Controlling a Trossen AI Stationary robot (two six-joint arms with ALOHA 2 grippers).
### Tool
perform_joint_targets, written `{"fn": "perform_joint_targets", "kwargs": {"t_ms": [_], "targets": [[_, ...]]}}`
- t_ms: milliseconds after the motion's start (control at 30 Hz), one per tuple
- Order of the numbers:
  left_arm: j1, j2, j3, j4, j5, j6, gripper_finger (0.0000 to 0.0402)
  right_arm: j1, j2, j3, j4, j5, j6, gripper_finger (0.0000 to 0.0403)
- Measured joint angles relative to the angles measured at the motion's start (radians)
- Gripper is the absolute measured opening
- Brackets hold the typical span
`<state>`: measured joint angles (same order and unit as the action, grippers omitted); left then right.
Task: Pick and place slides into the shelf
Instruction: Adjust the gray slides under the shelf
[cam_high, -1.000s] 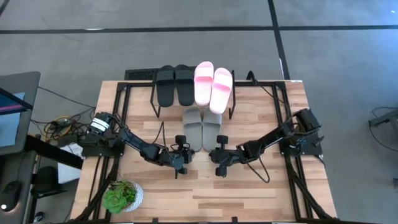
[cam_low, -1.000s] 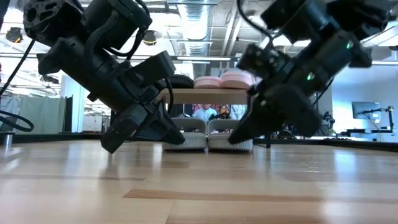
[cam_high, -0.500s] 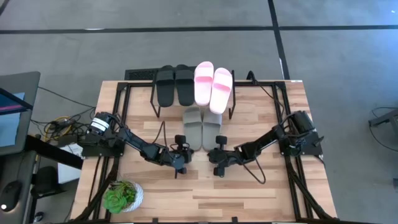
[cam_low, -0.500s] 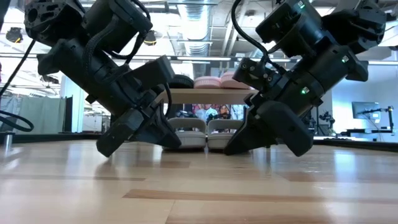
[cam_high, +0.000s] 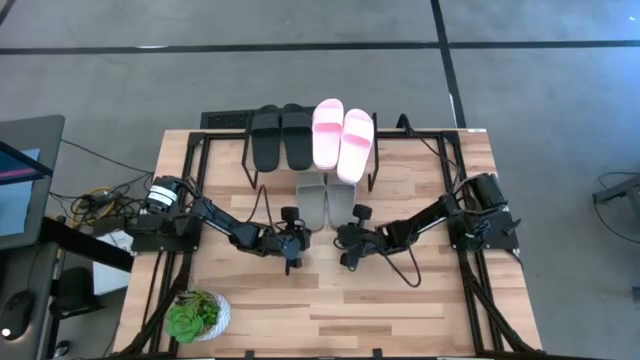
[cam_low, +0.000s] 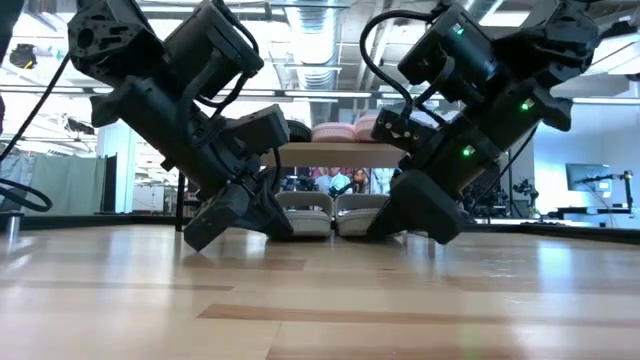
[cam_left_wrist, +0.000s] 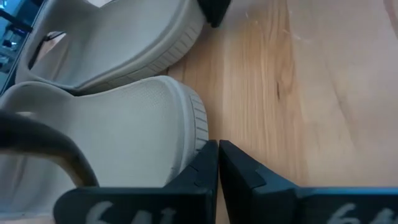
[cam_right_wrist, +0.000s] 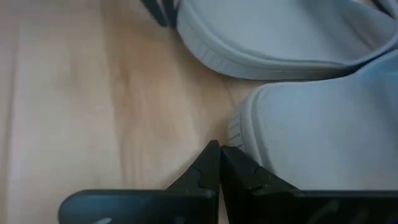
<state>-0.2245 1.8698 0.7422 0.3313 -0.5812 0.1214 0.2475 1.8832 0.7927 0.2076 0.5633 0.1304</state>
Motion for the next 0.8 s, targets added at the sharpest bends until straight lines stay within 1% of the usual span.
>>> {"fn": "perform_joint_targets", "kwargs": {"t_ms": [67,300,800], "targets": [[0.007,0.000,0.000,0.000,0.006,0.008,0.0006,-0.007,0.000,0.000,-0.001,0.016,0.001,0.0000],[0.042,0.000,0.001,0.003,0.010,0.037,0.0006,-0.049,0.000,0.000,0.004,0.019,0.001,0.0000],[0.164,0.002,0.000,0.028,0.010,0.065,0.0006,-0.170,0.000,0.000,0.010,0.022,0.027,0.0000]]}}
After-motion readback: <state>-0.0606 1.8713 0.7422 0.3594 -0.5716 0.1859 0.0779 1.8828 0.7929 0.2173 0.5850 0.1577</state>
